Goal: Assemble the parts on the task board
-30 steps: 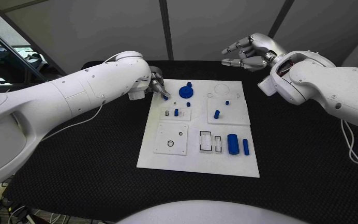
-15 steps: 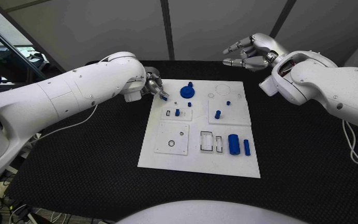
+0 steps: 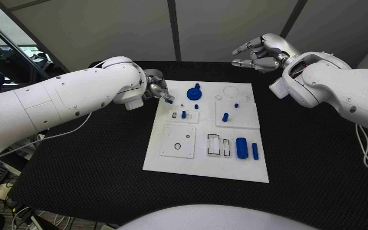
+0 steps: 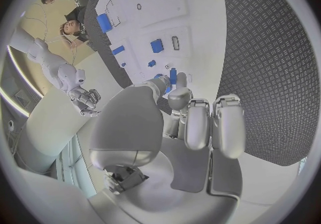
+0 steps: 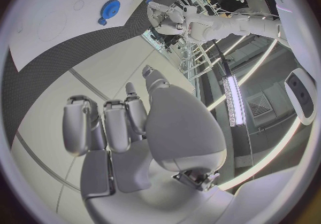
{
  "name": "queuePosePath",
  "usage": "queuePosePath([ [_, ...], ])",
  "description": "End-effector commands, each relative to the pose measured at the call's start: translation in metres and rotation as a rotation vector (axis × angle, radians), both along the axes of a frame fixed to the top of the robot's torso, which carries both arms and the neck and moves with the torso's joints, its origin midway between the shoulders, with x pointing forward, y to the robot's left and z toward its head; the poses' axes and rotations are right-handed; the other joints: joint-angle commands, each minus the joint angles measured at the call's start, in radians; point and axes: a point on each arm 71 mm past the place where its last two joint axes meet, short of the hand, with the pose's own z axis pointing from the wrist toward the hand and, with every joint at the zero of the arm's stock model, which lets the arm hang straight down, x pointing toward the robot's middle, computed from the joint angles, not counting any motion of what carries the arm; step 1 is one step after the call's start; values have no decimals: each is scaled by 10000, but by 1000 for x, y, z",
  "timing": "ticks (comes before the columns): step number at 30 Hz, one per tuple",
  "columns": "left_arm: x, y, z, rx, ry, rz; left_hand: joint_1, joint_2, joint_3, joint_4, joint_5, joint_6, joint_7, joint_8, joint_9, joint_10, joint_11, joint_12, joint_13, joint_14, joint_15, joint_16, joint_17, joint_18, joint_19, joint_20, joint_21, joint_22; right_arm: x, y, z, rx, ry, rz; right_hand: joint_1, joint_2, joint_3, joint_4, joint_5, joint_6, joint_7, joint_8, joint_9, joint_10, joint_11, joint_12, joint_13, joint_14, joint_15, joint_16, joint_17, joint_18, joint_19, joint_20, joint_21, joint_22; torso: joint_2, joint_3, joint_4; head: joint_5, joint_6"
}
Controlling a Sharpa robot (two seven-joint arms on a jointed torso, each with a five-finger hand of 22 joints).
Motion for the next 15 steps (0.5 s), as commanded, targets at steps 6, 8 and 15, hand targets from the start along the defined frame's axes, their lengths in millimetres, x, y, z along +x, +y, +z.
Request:
queuePosePath([
  [6, -10, -4, -7, -89, -227, 567, -277, -33, 1510, -1328, 29, 91, -17, 90, 56, 110, -5, 23, -3, 594, -80, -15, 787, -969, 633, -63, 52, 2001, 0, 1, 2, 11, -80, 112, -54, 16, -6, 28, 68, 44, 19, 60, -11, -13, -30, -17, 76, 492, -67, -39, 256, 191, -47, -12, -63, 872, 11, -9, -29, 57, -8],
  [8, -13, -6, -11, -11, -189, 516, -310, -40, 1544, -1337, 28, 95, -20, 100, 63, 106, -7, 9, -19, 594, -82, -14, 788, -967, 629, -64, 43, 1997, 0, 1, 2, 11, -79, 109, -58, 17, -7, 30, 73, 44, 19, 61, -11, -12, -30, -15, 77, 492, -67, -39, 257, 190, -45, -12, -62, 874, 18, -5, -41, 58, -5],
  [15, -20, -10, -22, 226, -35, 357, -381, -46, 1616, -1352, 25, 102, -25, 118, 75, 97, -11, -21, -51, 593, -83, -17, 784, -959, 617, -65, 9, 1980, 0, 1, 2, 9, -75, 102, -58, 17, -7, 30, 73, 44, 19, 61, -11, -12, -30, -15, 77, 492, -67, -39, 257, 190, -45, -12, -62, 874, 20, -1, -12, 16, -4],
])
